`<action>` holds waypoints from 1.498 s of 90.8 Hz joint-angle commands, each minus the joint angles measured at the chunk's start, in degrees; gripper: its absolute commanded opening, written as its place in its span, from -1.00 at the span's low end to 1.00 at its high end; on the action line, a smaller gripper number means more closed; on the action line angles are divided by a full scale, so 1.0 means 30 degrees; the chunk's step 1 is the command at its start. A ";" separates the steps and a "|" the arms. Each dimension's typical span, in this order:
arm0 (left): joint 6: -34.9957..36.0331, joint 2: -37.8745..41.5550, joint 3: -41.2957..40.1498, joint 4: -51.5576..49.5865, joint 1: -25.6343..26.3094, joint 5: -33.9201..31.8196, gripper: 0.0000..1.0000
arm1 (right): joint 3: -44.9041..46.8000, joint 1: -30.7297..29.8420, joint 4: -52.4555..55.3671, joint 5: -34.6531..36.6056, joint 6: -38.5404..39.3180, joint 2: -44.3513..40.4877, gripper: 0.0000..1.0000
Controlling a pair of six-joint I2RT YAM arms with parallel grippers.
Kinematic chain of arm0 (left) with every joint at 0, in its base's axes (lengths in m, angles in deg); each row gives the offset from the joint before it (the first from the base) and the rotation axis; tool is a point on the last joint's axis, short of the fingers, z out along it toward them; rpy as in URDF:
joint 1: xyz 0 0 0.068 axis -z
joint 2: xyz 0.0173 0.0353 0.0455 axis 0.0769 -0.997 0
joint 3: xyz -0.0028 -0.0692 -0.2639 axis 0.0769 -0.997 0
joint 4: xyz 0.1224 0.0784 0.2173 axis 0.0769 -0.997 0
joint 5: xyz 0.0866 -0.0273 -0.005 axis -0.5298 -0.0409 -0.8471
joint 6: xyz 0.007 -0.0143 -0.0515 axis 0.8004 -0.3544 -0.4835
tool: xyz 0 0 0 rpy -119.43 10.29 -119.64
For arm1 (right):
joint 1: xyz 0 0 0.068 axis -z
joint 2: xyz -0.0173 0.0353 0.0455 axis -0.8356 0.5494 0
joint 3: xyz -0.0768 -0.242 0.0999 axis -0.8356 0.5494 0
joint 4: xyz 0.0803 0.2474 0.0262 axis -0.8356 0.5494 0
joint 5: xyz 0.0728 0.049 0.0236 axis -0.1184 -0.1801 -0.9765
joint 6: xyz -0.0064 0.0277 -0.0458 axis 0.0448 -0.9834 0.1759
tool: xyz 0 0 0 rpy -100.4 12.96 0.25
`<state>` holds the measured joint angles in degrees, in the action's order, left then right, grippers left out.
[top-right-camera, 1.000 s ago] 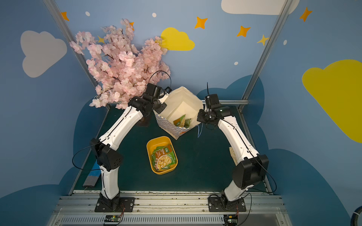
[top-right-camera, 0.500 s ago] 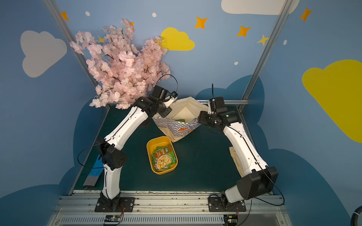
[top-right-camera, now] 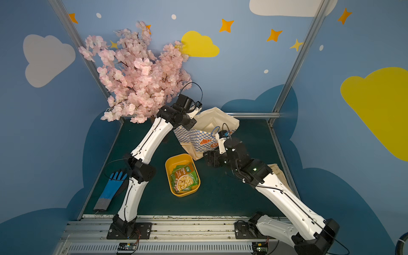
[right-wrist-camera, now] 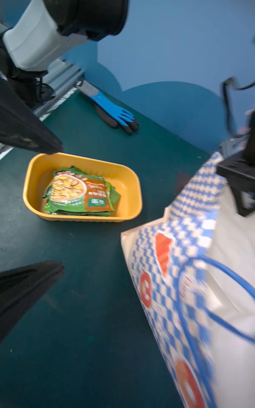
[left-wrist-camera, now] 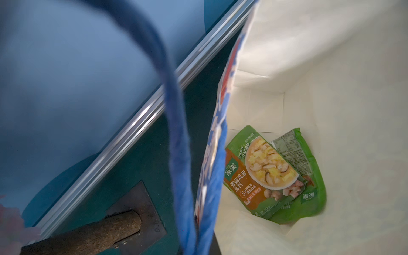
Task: Place the condiment packets inside the bag
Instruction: Pick up the condiment packet from the storage box.
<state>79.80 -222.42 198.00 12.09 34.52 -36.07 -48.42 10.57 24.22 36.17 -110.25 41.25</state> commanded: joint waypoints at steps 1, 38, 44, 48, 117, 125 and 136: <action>-0.1830 -0.0209 0.0320 -0.1143 -0.0914 0.1024 -0.94 | 0.0876 -0.1542 -0.2268 0.0999 -0.1145 0.1230 0.63; -0.2758 0.0669 -0.1149 -0.1233 -0.1394 0.2413 -0.94 | 0.0000 -0.3000 -0.3143 -0.0626 -0.4519 0.8029 0.55; -0.2765 0.0756 -0.1294 -0.1233 -0.1393 0.2455 -0.94 | 0.0303 -0.3026 -0.3390 -0.0644 -0.5542 0.8447 0.54; -0.2752 0.0817 -0.1407 -0.1231 -0.1392 0.2536 -0.94 | 0.0585 -0.3146 -0.3579 -0.0443 -0.5907 0.8512 0.53; -0.2841 0.1139 -0.2018 -0.1211 -0.1394 0.3192 -0.94 | 0.3173 -0.3850 -0.3902 0.2034 -0.7450 0.7015 0.45; -0.2884 0.1175 -0.2022 -0.1189 -0.1445 0.3255 -0.94 | 0.3060 -0.3871 -0.3968 0.1839 -0.7426 0.7311 0.45; -0.2911 0.1245 -0.2022 -0.1204 -0.1388 0.3294 -0.94 | 0.2757 -0.3923 -0.4151 0.1517 -0.7295 0.7698 0.45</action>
<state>71.78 -220.73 192.71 10.39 30.39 -27.22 -39.45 -1.02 12.66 40.78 -131.91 63.32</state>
